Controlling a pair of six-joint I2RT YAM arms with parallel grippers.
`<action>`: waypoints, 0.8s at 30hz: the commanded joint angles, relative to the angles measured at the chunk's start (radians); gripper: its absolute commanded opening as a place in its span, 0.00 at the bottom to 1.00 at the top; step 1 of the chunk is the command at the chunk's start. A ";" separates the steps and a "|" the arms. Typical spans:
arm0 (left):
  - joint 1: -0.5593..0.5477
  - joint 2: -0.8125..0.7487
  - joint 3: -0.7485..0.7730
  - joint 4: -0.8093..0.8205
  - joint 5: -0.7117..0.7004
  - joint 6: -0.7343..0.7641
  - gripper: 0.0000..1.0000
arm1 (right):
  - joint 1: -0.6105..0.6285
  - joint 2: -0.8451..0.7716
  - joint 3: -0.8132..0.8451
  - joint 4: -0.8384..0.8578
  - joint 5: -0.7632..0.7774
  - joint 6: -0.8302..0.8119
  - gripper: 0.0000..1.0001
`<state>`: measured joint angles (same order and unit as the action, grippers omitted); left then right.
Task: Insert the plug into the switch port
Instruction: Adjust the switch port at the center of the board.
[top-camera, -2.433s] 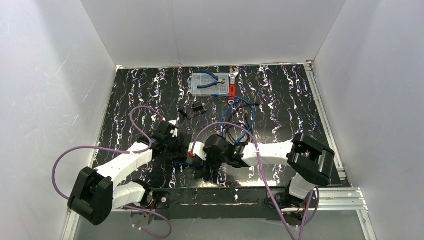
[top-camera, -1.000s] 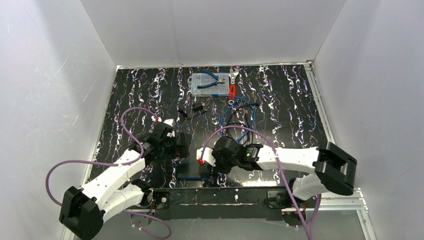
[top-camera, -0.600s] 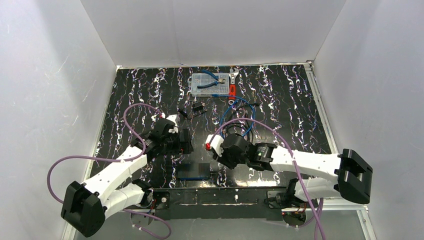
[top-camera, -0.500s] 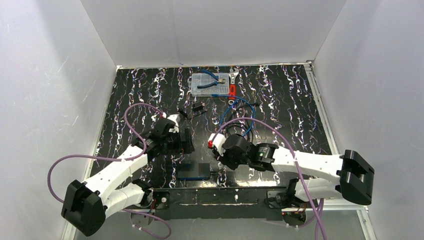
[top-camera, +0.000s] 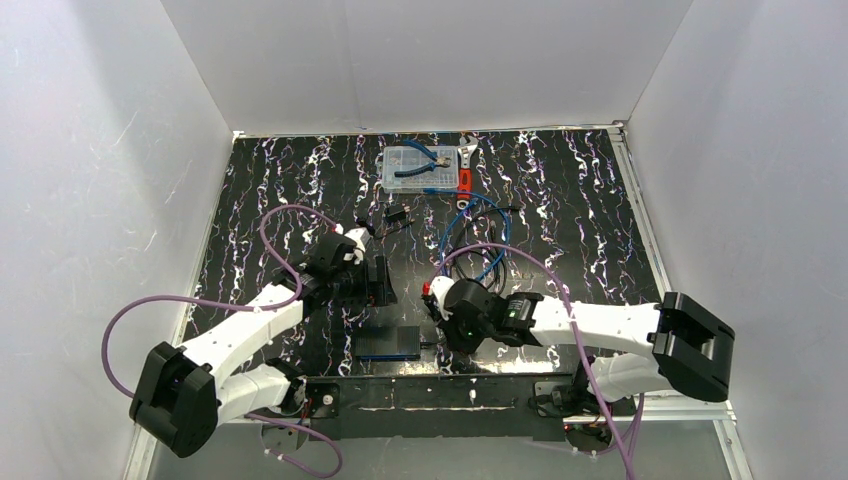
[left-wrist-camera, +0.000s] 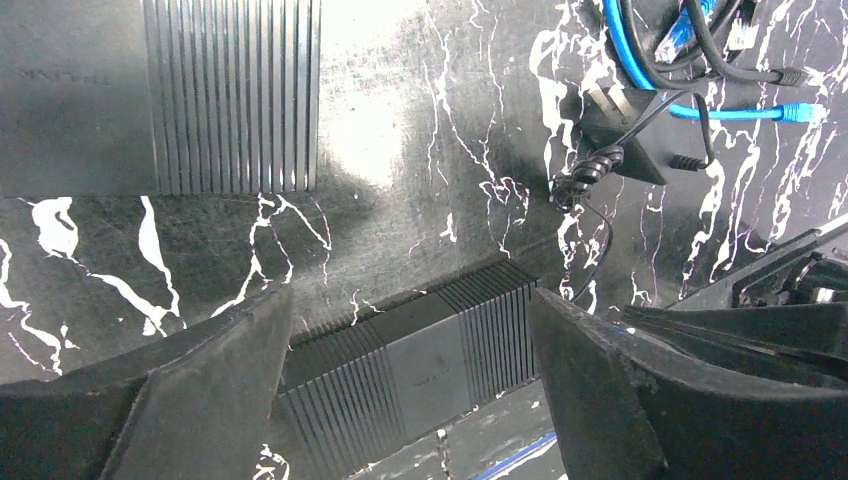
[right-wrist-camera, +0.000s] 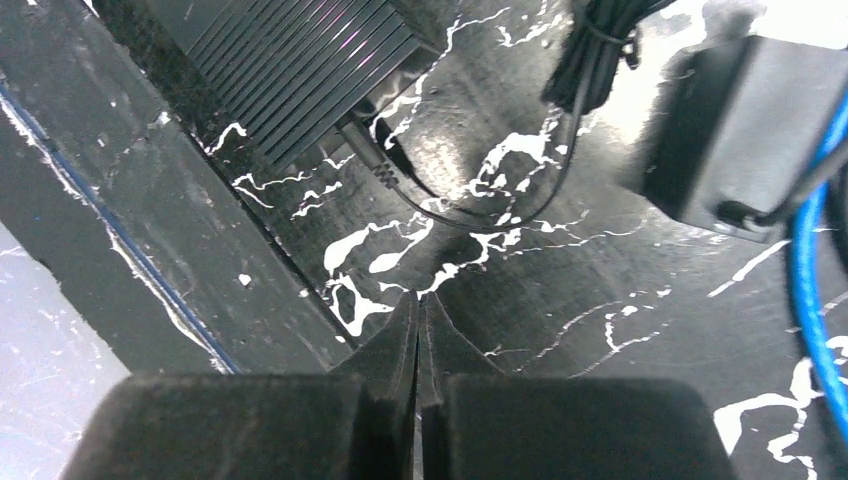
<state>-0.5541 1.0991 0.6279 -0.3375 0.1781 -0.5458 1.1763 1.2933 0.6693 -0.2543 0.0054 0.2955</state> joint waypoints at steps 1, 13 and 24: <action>-0.004 0.006 -0.026 0.016 0.048 -0.013 0.83 | 0.003 0.042 0.019 0.059 -0.075 0.054 0.01; -0.004 0.010 -0.087 0.034 0.092 -0.038 0.70 | 0.007 0.160 0.049 0.161 -0.043 0.138 0.01; -0.004 -0.023 -0.134 0.027 0.116 -0.053 0.65 | 0.004 0.276 0.139 0.223 0.089 0.149 0.01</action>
<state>-0.5539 1.1102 0.5229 -0.2929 0.2703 -0.5886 1.1793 1.5353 0.7510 -0.0906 0.0188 0.4419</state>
